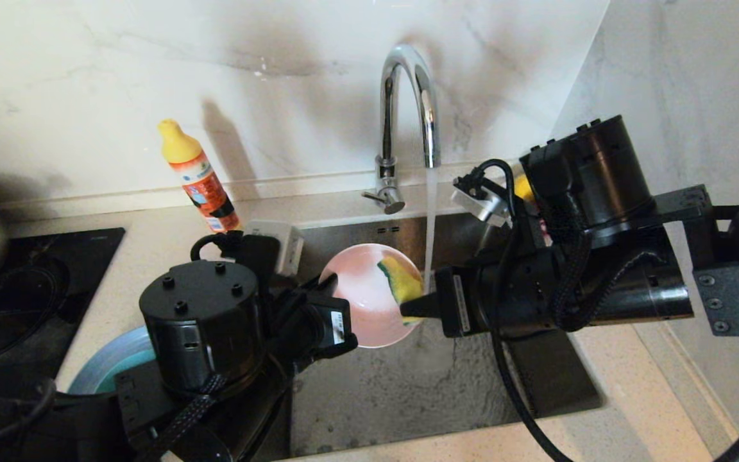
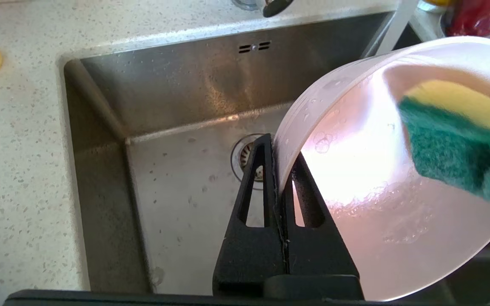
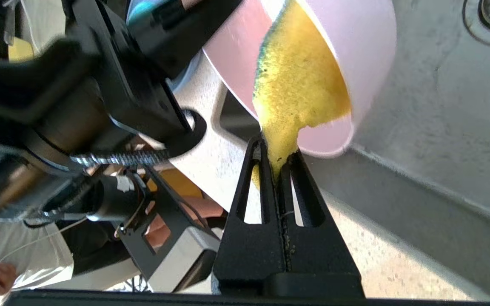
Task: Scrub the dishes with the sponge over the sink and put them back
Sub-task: Wipe the bowl
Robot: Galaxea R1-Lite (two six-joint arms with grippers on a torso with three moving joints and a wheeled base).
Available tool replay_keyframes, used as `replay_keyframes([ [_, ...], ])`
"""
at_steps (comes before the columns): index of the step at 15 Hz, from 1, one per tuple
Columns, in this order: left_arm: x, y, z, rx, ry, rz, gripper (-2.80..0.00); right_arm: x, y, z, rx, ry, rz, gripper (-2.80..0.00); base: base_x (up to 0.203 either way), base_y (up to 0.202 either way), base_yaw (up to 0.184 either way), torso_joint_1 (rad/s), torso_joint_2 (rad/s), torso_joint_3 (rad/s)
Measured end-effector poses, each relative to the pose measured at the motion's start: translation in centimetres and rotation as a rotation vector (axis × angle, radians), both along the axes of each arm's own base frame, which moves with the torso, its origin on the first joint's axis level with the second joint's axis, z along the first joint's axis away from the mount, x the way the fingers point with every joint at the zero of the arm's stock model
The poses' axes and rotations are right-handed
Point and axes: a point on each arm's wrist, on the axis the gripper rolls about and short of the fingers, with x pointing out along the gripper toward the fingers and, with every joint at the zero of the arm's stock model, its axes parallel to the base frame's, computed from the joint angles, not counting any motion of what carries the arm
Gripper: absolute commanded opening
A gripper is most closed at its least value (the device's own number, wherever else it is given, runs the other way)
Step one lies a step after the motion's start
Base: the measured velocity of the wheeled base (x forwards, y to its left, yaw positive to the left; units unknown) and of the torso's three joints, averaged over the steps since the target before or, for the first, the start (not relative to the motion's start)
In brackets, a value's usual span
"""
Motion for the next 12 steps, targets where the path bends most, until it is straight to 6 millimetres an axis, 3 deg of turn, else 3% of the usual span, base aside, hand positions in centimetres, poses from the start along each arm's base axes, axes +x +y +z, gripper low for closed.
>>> replay_keyframes([
  [3,0.1,0.0,0.3,-0.010,-0.009,0.003,-2.80,-0.3,0.2,-0.4,-0.009,0.009,0.017,-2.80,0.000,0.000,0.000,0.000,0.00,0.000],
  [12,0.3,-0.2,1.0,-0.030,-0.025,0.003,-2.80,-1.2,3.6,-1.1,-0.013,0.018,0.105,-2.80,0.000,0.000,0.000,0.000,0.00,0.000],
])
